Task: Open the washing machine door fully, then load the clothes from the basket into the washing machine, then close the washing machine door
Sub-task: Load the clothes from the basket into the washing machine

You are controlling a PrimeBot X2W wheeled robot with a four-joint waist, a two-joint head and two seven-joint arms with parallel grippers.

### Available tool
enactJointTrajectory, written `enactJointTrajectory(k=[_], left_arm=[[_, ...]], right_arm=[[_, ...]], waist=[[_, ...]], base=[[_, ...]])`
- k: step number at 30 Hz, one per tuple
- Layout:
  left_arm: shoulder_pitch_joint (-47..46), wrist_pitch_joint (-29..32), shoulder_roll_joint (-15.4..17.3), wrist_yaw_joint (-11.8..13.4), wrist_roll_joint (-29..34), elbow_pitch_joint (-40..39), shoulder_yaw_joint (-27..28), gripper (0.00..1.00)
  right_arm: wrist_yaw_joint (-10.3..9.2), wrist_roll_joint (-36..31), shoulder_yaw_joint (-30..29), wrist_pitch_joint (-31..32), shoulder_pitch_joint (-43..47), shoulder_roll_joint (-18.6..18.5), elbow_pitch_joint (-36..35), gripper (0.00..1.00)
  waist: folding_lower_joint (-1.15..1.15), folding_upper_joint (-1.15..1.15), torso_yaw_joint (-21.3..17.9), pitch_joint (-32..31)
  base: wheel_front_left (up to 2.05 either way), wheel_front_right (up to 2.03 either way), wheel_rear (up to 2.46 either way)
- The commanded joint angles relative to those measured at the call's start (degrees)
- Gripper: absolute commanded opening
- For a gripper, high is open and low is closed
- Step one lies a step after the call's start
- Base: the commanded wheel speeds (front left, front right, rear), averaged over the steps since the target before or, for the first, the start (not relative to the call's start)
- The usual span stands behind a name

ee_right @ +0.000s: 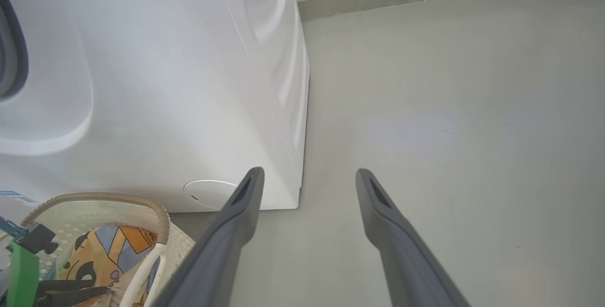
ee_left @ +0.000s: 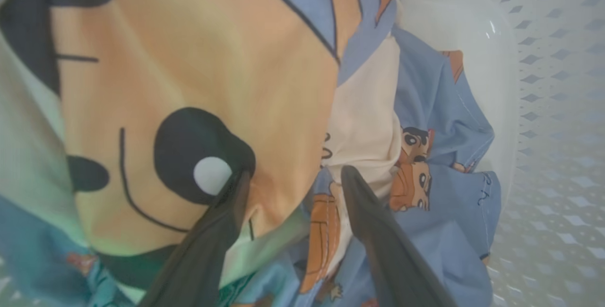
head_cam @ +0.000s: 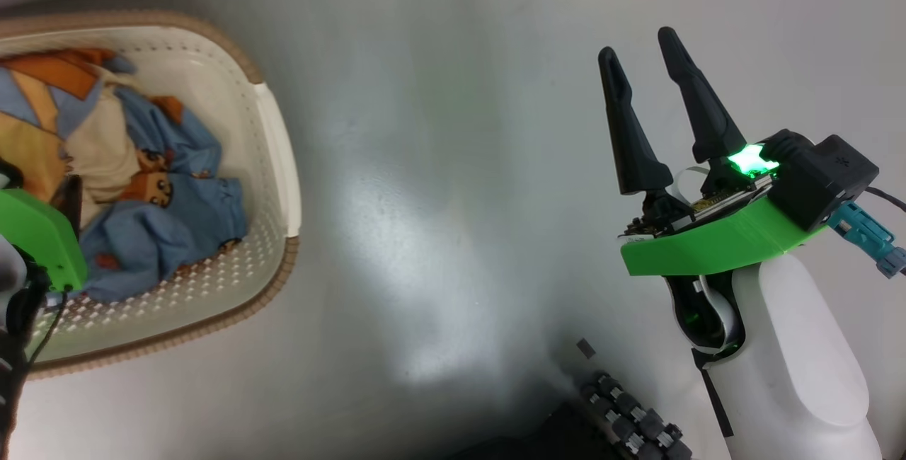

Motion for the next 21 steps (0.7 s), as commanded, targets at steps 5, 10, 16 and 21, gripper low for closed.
enactJointTrajectory(k=[5, 10, 16, 21], left_arm=[[0.38, 2.41, 1.55, -0.09, -1.84, -0.66, -2.31, 1.0], [0.22, 5.74, 2.29, -0.09, -3.07, -0.94, -6.24, 1.0], [-1.94, 6.59, 2.58, 0.16, -0.17, 3.85, -9.62, 1.0], [-2.27, 5.7, 1.6, -0.05, -0.78, 3.68, -11.08, 0.0]], right_arm=[[0.52, 0.65, 1.09, -0.27, 1.57, 0.42, -1.63, 1.0], [0.52, 1.11, 1.65, -0.27, 1.3, 0.42, -1.65, 1.0], [0.52, 1.23, 1.85, -0.27, 1.38, 0.42, -1.67, 1.0], [0.52, 1.38, 1.84, -0.27, 1.32, 0.42, -1.5, 1.0]], waist=[[0.0, 0.0, -1.31, 1.14], [0.0, 0.0, -1.8, 1.6], [0.0, 0.0, -2.29, 2.48], [0.0, 0.0, -2.1, 2.07]], base=[[0.0, 0.0, 0.0], [0.0, 0.0, 0.0], [0.0, 0.0, 0.0], [0.0, 0.0, 0.0]])
